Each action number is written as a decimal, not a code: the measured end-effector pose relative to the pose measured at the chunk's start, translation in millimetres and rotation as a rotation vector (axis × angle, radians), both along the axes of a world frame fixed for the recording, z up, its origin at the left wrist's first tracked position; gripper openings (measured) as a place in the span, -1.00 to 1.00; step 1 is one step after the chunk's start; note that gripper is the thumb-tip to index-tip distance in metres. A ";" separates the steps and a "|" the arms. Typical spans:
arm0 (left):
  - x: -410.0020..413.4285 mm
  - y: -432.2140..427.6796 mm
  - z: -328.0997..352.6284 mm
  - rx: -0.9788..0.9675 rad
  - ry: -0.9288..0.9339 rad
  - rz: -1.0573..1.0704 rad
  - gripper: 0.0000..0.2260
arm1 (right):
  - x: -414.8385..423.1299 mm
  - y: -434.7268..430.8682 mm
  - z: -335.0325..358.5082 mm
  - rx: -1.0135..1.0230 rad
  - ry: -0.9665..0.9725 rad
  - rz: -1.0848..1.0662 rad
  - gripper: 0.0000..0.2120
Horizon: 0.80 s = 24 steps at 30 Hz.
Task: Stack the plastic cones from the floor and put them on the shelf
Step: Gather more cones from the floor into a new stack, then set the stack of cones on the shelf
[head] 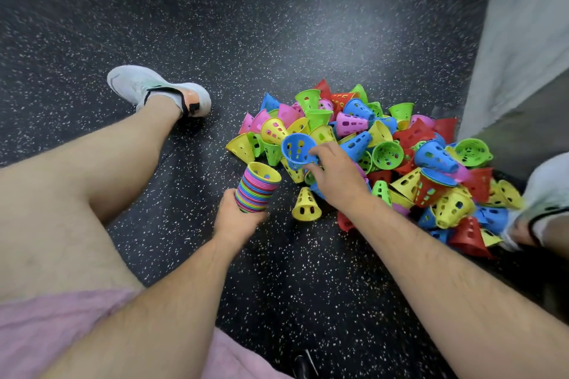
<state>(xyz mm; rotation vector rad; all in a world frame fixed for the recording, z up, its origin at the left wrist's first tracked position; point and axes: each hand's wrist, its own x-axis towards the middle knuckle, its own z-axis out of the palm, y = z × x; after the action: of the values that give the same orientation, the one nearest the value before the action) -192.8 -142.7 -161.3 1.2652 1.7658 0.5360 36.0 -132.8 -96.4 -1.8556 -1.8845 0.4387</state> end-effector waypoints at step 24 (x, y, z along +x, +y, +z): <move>215.6 -23.9 262.8 0.419 -0.546 -0.729 -0.37 | 154.3 -140.9 243.6 0.390 0.026 -0.194 -0.38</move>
<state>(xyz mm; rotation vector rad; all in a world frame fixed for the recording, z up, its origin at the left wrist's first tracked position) 22.8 -166.6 101.5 1.7229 0.6826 0.7409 190.2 -273.7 147.2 -1.7323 -1.6130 0.0251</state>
